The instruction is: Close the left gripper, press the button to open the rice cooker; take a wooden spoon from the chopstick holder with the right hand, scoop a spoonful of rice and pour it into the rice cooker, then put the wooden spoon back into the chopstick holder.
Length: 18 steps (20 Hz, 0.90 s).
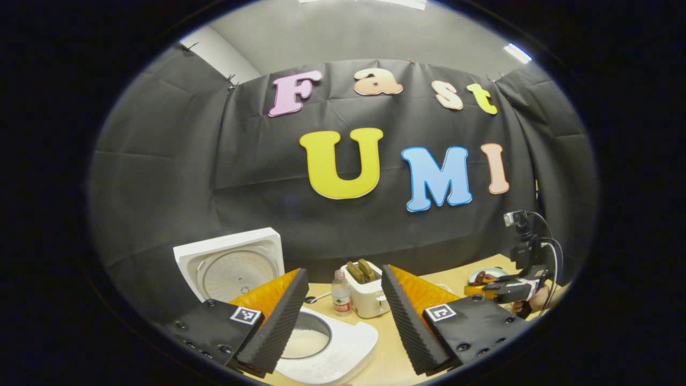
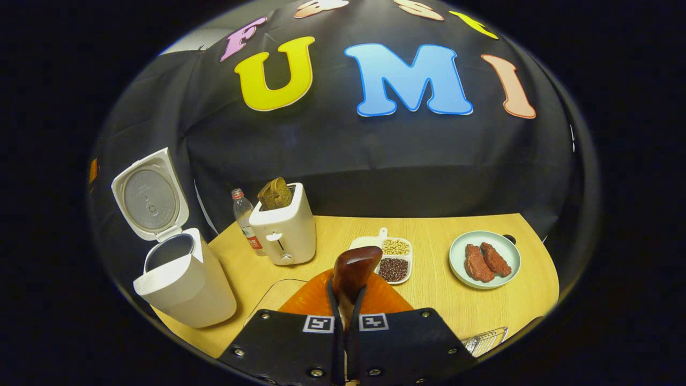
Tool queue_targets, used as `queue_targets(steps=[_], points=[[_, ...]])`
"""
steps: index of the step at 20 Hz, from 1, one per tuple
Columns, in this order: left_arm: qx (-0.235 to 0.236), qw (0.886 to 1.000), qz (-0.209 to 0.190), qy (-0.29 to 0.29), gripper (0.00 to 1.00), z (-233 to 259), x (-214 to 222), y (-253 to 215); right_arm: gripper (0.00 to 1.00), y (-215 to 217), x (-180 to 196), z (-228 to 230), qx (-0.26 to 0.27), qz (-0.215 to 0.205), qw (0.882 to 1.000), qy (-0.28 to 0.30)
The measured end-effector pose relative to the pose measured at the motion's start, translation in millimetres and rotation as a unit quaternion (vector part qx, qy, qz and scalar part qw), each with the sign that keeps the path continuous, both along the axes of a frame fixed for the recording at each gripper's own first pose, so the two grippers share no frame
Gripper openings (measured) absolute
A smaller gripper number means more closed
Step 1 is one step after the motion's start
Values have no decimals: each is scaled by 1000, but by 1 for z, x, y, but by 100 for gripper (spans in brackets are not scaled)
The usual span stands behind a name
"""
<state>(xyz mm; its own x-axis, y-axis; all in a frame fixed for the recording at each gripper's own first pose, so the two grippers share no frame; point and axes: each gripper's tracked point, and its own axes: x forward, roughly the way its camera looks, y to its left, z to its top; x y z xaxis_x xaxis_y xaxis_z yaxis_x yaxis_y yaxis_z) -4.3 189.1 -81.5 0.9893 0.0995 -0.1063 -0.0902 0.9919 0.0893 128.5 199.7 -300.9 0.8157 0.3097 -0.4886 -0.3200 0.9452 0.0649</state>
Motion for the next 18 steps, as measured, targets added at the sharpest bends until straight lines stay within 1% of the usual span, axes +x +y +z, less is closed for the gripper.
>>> queue_targets(steps=[1, 2, 3, 5, 8, 11, 13, 15, 17, 18], points=[[-2, 1000, 0, 2, 95, -2, 2, 4, 2, 0, 2, -11, -14, -1, 1000, 5], [-5, 1000, -4, 3, 95, -4, 2, 7, 3, 3, 4, -21, -17, -2, 1000, 13], [-8, 1000, -10, 2, 95, -3, 3, 6, 3, 10, 1, -28, -6, -1, 1000, 27], [-14, 1000, -17, 0, 95, -5, 4, 10, 3, 31, -9, -41, 27, 9, 998, 53], [-19, 1000, -7, 5, 95, -11, 2, 21, 2, 62, -19, -42, 66, 23, 995, 66], [-26, 1000, 3, 13, 95, -18, -3, 30, 3, 84, -27, -41, 131, 16, 987, 95], [-24, 1000, 9, 13, 95, -17, -6, 36, 2, 82, -25, -41, 176, -5, 977, 117], [-21, 1000, 13, 8, 95, -15, -11, 41, 3, 69, -22, -45, 231, -37, 961, 145], [-24, 1000, 15, 5, 95, -12, -13, 43, 3, 48, -18, -36, 303, -72, 937, 159], [-25, 1000, 18, 3, 95, -10, -15, 46, 3, 37, -15, -31, 341, -87, 922, 161]])
